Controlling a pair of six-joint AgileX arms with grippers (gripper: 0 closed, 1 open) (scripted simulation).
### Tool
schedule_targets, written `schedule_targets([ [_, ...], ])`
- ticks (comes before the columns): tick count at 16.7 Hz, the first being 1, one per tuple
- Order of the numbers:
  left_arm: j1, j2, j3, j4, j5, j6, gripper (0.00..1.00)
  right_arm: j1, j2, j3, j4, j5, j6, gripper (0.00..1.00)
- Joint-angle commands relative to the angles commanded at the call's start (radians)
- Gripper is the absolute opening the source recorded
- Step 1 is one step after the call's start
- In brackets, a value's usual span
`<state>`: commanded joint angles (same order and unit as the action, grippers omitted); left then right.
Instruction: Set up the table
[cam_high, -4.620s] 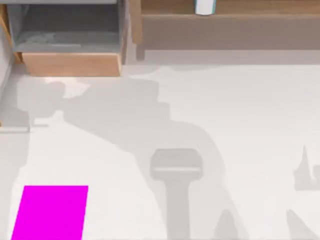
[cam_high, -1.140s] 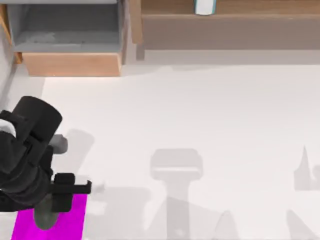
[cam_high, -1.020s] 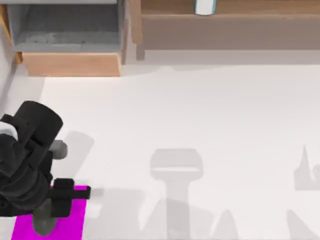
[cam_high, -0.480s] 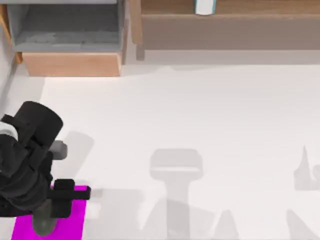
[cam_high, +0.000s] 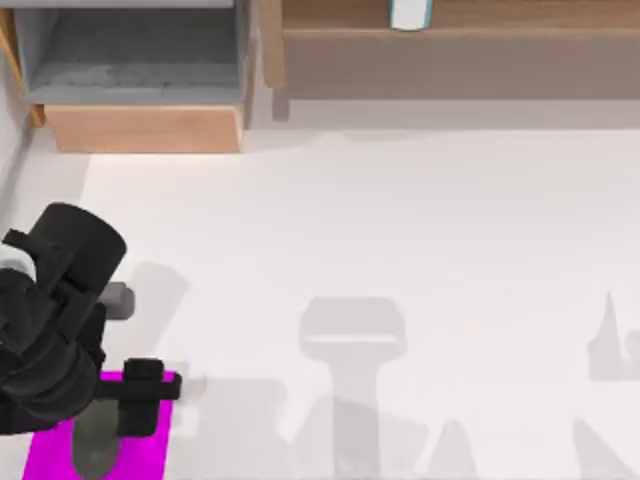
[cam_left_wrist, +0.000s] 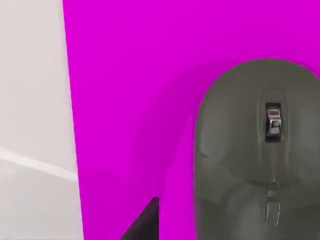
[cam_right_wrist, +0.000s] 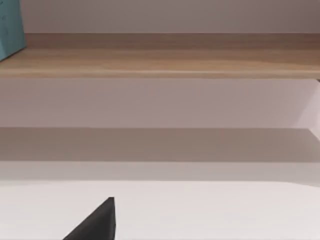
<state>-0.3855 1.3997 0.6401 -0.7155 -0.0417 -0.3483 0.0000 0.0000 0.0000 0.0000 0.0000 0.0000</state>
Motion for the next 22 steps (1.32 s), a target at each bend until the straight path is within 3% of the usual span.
schedule_targets([
  [13,0.034,-0.01,-0.008,0.049,0.013,0.012,1.0,0.0,0.0,0.0,0.0,0.0,0.0,1.0],
  [17,0.163,-0.032,-0.046,0.241,0.065,0.062,1.0,0.0,0.0,0.0,0.0,0.0,0.0,1.0],
  [22,0.406,-0.035,-0.11,0.613,0.178,0.191,1.0,0.0,0.0,0.0,0.0,0.0,0.0,1.0],
])
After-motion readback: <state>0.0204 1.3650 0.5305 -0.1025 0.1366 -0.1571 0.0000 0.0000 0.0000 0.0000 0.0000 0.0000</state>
